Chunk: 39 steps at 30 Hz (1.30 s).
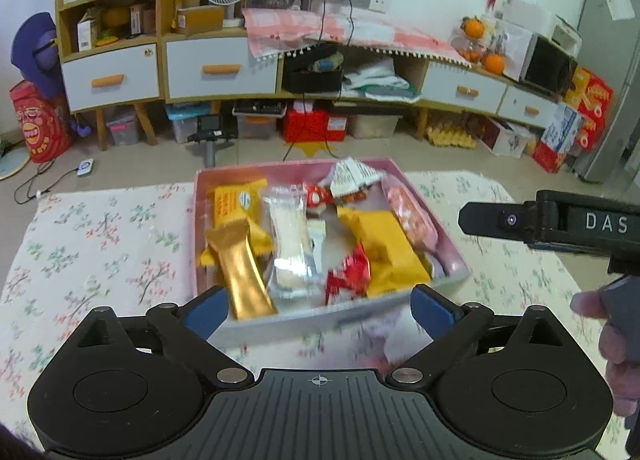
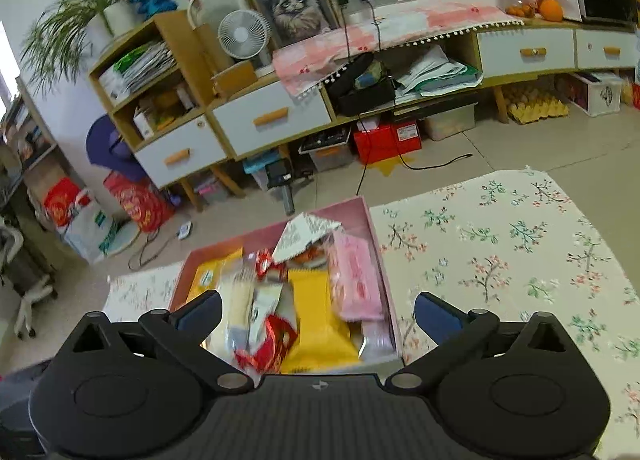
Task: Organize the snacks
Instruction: 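Move both open tools down toward the snacks lying beside the box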
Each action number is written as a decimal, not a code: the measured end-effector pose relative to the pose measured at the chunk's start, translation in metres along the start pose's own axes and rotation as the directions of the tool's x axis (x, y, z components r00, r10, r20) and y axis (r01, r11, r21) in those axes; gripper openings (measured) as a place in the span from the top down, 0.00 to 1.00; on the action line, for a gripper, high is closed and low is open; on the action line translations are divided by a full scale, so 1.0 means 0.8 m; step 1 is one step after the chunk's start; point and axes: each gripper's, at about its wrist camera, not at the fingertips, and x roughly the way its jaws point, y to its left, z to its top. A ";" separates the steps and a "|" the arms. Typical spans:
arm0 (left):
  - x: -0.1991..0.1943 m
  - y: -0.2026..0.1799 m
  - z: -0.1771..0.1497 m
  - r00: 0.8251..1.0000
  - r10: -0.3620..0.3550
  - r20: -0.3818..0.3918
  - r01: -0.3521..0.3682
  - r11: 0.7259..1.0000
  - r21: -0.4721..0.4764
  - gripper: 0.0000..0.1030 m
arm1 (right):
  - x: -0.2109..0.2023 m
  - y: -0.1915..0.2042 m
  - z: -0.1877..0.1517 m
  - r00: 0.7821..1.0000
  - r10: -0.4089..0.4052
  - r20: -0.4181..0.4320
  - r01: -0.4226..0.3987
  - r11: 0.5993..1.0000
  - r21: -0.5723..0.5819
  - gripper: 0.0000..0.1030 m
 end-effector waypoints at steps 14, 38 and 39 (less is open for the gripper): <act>-0.029 0.004 -0.067 0.998 0.051 -0.041 -0.051 0.999 0.019 0.03 | -0.053 0.012 -0.048 0.999 -0.039 0.020 0.041 0.992 -0.119 0.24; -0.002 -0.009 -0.118 1.000 -0.027 -0.006 0.027 0.998 0.062 0.03 | -0.064 -0.040 -0.129 0.998 -0.055 0.011 0.055 0.940 -0.337 0.24; 0.002 -0.012 -0.120 1.000 -0.029 -0.001 0.029 0.997 0.072 0.03 | -0.063 -0.041 -0.132 0.998 -0.057 0.005 0.055 0.935 -0.350 0.24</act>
